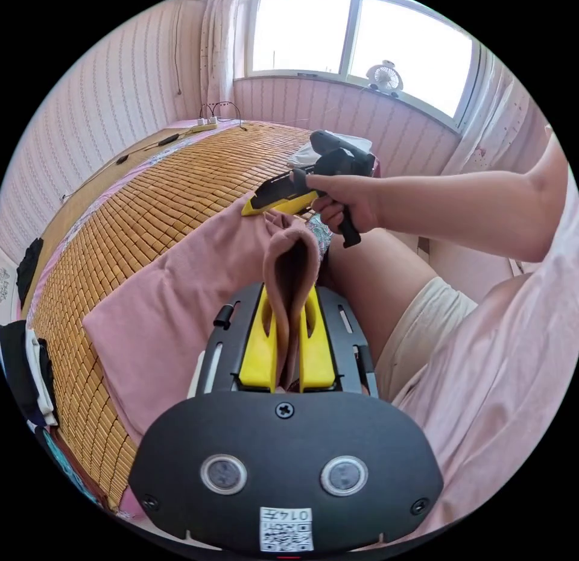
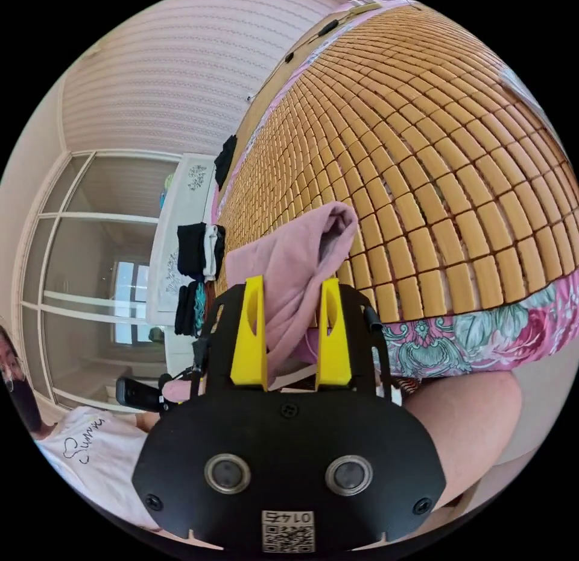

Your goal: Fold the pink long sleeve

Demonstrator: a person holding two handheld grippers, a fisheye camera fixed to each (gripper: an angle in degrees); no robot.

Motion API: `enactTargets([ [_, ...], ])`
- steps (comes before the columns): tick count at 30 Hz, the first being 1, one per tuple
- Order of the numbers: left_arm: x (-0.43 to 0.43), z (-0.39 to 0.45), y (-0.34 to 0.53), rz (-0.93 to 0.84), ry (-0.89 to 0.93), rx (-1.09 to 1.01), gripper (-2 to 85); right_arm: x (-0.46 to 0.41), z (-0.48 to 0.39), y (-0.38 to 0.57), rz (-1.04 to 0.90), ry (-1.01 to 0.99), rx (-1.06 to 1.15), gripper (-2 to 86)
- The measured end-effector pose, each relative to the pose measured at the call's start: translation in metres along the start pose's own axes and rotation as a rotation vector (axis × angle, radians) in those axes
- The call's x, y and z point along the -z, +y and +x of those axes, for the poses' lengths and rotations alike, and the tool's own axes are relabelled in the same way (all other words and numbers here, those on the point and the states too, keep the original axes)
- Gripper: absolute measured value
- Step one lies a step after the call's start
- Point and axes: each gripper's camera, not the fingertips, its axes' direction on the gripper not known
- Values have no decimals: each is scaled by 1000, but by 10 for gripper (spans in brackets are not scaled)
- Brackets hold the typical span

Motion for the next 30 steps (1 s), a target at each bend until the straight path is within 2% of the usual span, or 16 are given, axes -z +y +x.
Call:
enactTargets([
  [3,15,-7,8,37,-5,36,48,10,1,2,69,-119,-22,56],
  [5,30,-13,2,101,43,60,47,28,-13,2,110,-108,29,50],
  [9,49,-13,-16,259,130,59,46,90,-73,-3,206,22,200,47],
  [13,59,-27,-23,368,188,144,44,103,-144,-19,170,245,351,53],
  [16,68,-44,-4,344,134,183,42,51,-200,-39,19,313,508,62],
  [18,72,-56,15,300,85,224,43,-20,-235,-53,-147,317,626,68],
  [22,60,-91,58,85,-23,377,54,-144,-262,-62,-382,412,717,72],
  [24,55,-105,72,8,-33,456,57,-200,-266,-67,-476,536,703,74],
  [26,60,-117,83,-37,-35,508,58,-214,-279,-70,-499,583,699,78],
  [30,81,-131,94,-19,-58,563,56,-185,-324,-70,-379,534,774,96],
])
